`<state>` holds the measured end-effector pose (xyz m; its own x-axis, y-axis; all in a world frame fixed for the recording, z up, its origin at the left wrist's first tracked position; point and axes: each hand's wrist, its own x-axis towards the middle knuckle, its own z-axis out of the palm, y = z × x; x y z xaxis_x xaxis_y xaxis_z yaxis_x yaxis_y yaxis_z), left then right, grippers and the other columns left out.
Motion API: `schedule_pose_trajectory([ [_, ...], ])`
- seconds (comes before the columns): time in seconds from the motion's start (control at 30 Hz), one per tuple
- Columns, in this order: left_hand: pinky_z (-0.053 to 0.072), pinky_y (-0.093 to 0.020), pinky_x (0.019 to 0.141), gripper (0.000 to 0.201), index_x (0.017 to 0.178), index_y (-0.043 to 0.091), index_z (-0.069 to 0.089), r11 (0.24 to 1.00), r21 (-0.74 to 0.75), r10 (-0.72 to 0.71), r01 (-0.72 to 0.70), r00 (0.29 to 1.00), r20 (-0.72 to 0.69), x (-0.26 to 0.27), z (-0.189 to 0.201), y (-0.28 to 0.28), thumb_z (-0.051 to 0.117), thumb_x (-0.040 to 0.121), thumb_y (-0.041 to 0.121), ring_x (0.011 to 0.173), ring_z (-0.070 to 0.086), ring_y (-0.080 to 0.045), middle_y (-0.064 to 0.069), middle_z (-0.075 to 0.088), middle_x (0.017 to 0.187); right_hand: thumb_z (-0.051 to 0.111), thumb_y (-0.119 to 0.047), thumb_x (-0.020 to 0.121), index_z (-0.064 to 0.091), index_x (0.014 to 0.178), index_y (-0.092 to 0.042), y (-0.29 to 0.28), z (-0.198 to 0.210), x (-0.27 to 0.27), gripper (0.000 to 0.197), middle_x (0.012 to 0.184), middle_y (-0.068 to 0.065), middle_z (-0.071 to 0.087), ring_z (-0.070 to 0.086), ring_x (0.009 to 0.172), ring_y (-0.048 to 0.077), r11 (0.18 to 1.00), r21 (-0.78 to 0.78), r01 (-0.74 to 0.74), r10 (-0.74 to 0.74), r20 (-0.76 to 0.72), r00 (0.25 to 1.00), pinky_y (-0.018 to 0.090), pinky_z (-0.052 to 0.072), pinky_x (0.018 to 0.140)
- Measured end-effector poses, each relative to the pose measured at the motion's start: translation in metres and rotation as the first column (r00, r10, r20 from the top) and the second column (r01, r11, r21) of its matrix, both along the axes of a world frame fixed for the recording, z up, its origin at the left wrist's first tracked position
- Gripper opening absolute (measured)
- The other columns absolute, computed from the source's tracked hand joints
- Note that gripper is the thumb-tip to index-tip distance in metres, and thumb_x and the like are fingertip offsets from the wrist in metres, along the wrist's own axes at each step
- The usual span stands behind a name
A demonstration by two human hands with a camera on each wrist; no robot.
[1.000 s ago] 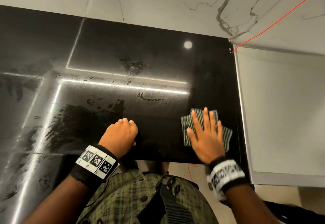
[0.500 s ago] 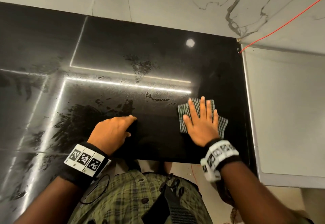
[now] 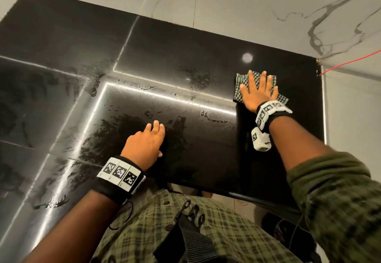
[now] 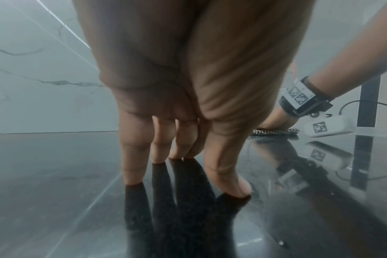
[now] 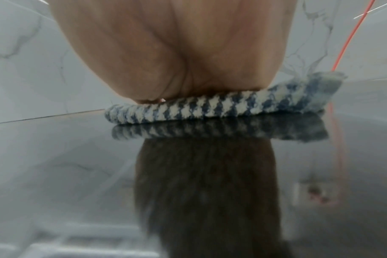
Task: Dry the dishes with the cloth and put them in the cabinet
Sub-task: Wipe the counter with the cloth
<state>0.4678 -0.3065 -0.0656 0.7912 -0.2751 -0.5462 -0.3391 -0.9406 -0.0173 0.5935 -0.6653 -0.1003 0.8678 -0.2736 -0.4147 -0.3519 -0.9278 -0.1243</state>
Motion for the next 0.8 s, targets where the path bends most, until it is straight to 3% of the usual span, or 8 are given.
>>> schedule_pose_trajectory([
  [0.2, 0.048, -0.047, 0.107, 0.087, 0.160, 0.012, 0.012, 0.995, 0.063, -0.077, 0.079, 0.997, -0.030, 0.010, 0.003, 0.000, 0.064, 0.096, 0.041, 0.149, 0.033, -0.034, -0.014, 0.012, 0.169, 0.015, -0.061, 0.102, -0.008, 0.159, -0.043, 0.046, -0.005, -0.122, 0.064, 0.169, 0.003, -0.015, -0.016, 0.156, 0.025, 0.995, -0.017, -0.096, 0.097, 0.056, 0.994, 0.054, -0.004, 0.125],
  [0.33, 0.048, -0.043, 0.103, 0.085, 0.159, 0.006, 0.014, 0.981, 0.122, -0.148, 0.151, 0.988, -0.033, 0.014, 0.009, -0.007, 0.063, 0.098, 0.040, 0.143, 0.041, -0.037, -0.020, 0.018, 0.166, 0.013, -0.061, 0.102, -0.013, 0.158, -0.041, 0.083, -0.001, -0.225, 0.065, 0.168, 0.004, -0.021, -0.020, 0.155, 0.027, 0.989, -0.013, -0.148, 0.149, 0.044, 0.988, 0.055, -0.003, 0.125],
  [0.43, 0.049, -0.042, 0.102, 0.085, 0.157, 0.004, 0.016, 0.972, 0.139, -0.185, 0.190, 0.982, -0.048, 0.019, 0.010, -0.010, 0.064, 0.097, 0.040, 0.140, 0.045, -0.038, -0.023, 0.024, 0.164, 0.017, -0.060, 0.103, -0.011, 0.159, -0.041, 0.100, -0.002, -0.268, 0.066, 0.168, 0.003, -0.022, -0.021, 0.155, 0.026, 0.988, 0.007, -0.155, 0.154, 0.033, 0.987, 0.055, -0.004, 0.123],
  [0.63, 0.049, -0.043, 0.102, 0.086, 0.156, -0.001, 0.017, 0.963, 0.130, -0.230, 0.236, 0.971, -0.060, 0.023, 0.006, -0.009, 0.063, 0.097, 0.041, 0.140, 0.044, -0.040, -0.027, 0.027, 0.161, 0.014, -0.061, 0.103, -0.018, 0.157, -0.042, 0.107, 0.000, -0.247, 0.065, 0.165, 0.002, -0.030, -0.026, 0.153, 0.026, 0.990, 0.016, -0.137, 0.137, -0.003, 0.991, 0.055, -0.008, 0.124],
  [0.8, 0.051, -0.044, 0.098, 0.088, 0.156, -0.003, 0.016, 0.967, 0.097, -0.232, 0.237, 0.971, -0.056, 0.022, 0.007, -0.005, 0.064, 0.096, 0.041, 0.138, 0.044, -0.042, -0.029, 0.026, 0.161, 0.015, -0.062, 0.103, -0.008, 0.159, -0.043, 0.106, -0.005, -0.145, 0.064, 0.169, 0.004, -0.016, -0.016, 0.156, 0.026, 0.994, 0.002, -0.113, 0.112, 0.050, 0.992, 0.054, -0.005, 0.125],
])
